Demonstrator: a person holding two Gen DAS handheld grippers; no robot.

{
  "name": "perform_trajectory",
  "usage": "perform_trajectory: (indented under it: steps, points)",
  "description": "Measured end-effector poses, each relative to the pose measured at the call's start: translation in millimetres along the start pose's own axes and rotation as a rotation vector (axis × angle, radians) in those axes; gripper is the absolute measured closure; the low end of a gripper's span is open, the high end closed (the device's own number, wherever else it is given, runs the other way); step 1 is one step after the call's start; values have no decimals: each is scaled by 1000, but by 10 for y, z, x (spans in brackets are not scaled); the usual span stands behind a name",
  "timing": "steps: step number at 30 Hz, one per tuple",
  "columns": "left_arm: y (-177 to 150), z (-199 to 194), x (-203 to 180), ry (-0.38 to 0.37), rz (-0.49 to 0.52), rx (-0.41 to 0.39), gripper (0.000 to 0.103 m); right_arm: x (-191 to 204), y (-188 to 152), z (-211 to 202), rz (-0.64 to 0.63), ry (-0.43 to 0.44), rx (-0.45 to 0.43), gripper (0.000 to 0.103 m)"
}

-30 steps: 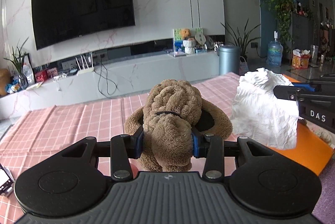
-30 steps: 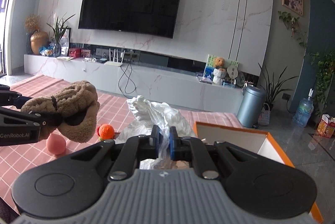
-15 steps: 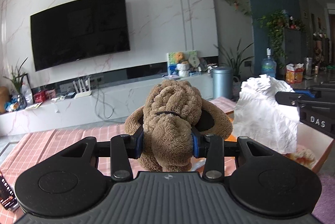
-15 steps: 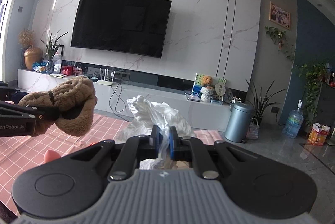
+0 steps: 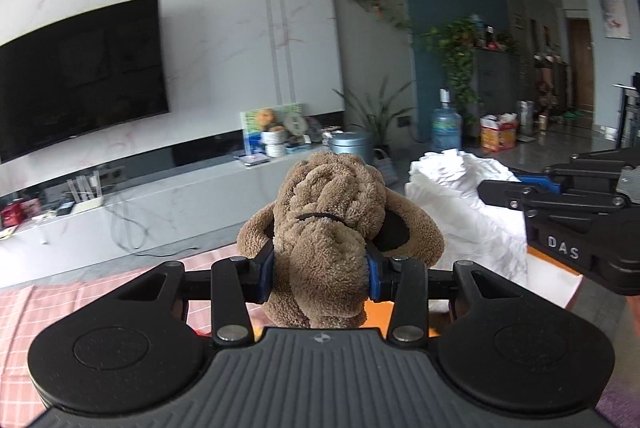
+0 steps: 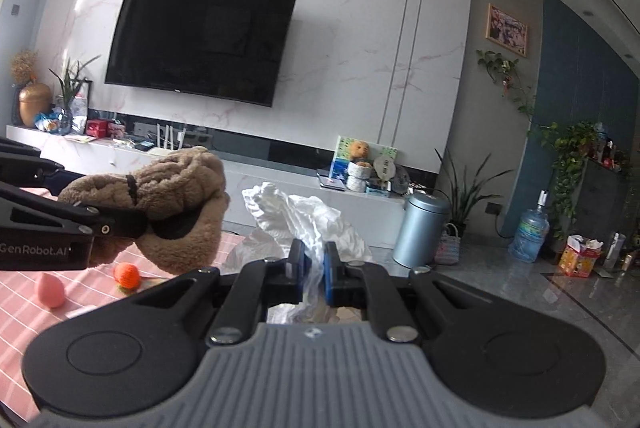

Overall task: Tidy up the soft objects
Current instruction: 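Carry the teddy bear and white plastic bag over into the orange box, then open both tools to drop the bear and bag into the box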

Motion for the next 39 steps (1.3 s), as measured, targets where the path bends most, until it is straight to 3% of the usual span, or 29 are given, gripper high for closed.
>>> perform_trajectory:
  steps: [9,20,26,39]
  points:
    - [-10,504,-459,-122,20,60,55,-460,-183,409,-16,-16,86,96]
    - [-223,1070,-805,-197,36,196,55,-811,-693,1008,9,6,272,96]
    - [-379,1314,-954,-213,125,257,55,-829,-988,1277,4,55,374,96]
    - [-782,1675,-1208,-284,254,380,57,-716,-1319,1592,-190,93,519,96]
Point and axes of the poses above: each gripper's, at about its wrist camera, not at the fingertips, and z roughly the way its jaws point, x to its left, y to its top, the point moved 8 cm from there along z, roughly the way its jaws point, and after that the axes turned 6 degrees about -x, right-handed, at the moved point
